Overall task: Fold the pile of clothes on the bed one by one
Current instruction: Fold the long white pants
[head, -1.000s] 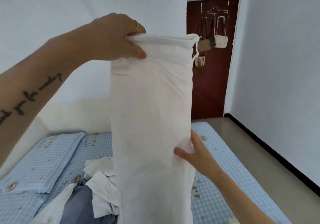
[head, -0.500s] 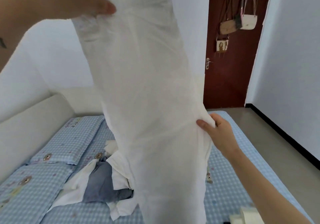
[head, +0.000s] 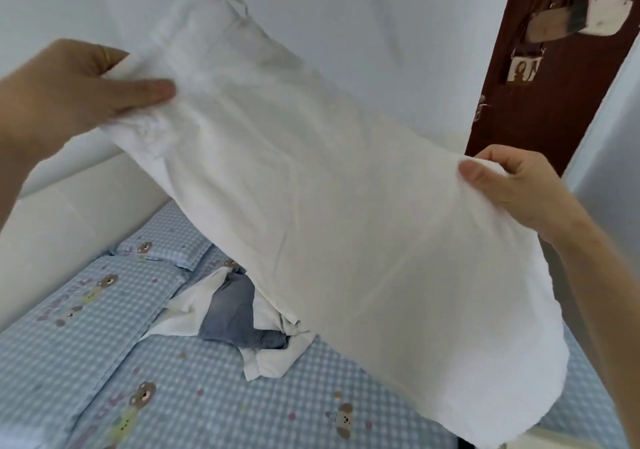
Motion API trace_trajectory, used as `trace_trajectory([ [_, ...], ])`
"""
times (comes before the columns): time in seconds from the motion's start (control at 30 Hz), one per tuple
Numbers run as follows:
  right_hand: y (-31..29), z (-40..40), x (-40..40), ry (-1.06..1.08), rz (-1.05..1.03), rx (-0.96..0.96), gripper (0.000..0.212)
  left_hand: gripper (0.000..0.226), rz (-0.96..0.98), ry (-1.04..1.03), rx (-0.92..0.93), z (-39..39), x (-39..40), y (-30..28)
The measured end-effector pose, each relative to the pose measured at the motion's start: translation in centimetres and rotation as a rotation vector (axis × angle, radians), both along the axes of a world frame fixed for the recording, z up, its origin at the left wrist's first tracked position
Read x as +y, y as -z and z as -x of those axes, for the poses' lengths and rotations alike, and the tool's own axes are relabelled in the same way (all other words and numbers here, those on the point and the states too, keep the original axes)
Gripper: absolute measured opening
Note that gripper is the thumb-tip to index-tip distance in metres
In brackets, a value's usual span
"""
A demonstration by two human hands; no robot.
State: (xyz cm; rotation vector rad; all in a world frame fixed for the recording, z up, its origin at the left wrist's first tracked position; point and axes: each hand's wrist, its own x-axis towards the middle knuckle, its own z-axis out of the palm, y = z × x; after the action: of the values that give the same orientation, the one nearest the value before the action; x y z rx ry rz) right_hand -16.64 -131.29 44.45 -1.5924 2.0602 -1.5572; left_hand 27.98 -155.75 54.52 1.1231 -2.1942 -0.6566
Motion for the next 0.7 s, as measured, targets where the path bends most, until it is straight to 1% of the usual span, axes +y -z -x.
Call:
trace_trajectory([
  [0.03,0.7,-0.3,-1.3,-0.032,-0.084,0.034,0.035,0.056,-0.05,0.011,0.072,-0.5,0.9,1.6],
  [0.07,1.6,-0.6,-2.6,-0.061,-0.171,0.067,0.034,0.048,-0.069,-0.046,0.125,-0.4,1.5,3.4],
  [0.13,4.9,-1.7,-5.9,-0.121,-0.359,0.126,0.032,0.031,-0.192,-0.102,0.12,-1.6,0.8,9.4],
  [0.2,9.4,-3.4,-9.4,-0.201,-0.53,0.163,0.033,0.015,-0.337,-0.159,0.136,-3.4,0.2,15.6],
  [0.23,11.8,-4.3,-10.8,-0.247,-0.608,0.171,0.034,0.01,-0.401,-0.204,0.131,-4.3,-0.4,18.4],
  [0.33,19.8,-7.8,-15.9,-0.352,-0.812,0.177,0.033,0.009,-0.514,-0.297,0.1,-7.6,-1.7,26.9],
  [0.43,27.6,-11.5,-20.1,-0.397,-0.93,0.137,0.033,0.007,-0.627,-0.373,0.081,-10.9,-2.8,34.2],
  [0.6,38.8,-17.1,-26.7,-0.455,-1.056,0.072,0.041,0.007,-0.71,-0.483,0.035,-16.7,-6.0,44.8],
  [0.7,45.0,-20.1,-31.3,-0.459,-1.061,0.068,0.038,0.01,-0.744,-0.506,-0.048,-19.9,-8.2,51.0],
])
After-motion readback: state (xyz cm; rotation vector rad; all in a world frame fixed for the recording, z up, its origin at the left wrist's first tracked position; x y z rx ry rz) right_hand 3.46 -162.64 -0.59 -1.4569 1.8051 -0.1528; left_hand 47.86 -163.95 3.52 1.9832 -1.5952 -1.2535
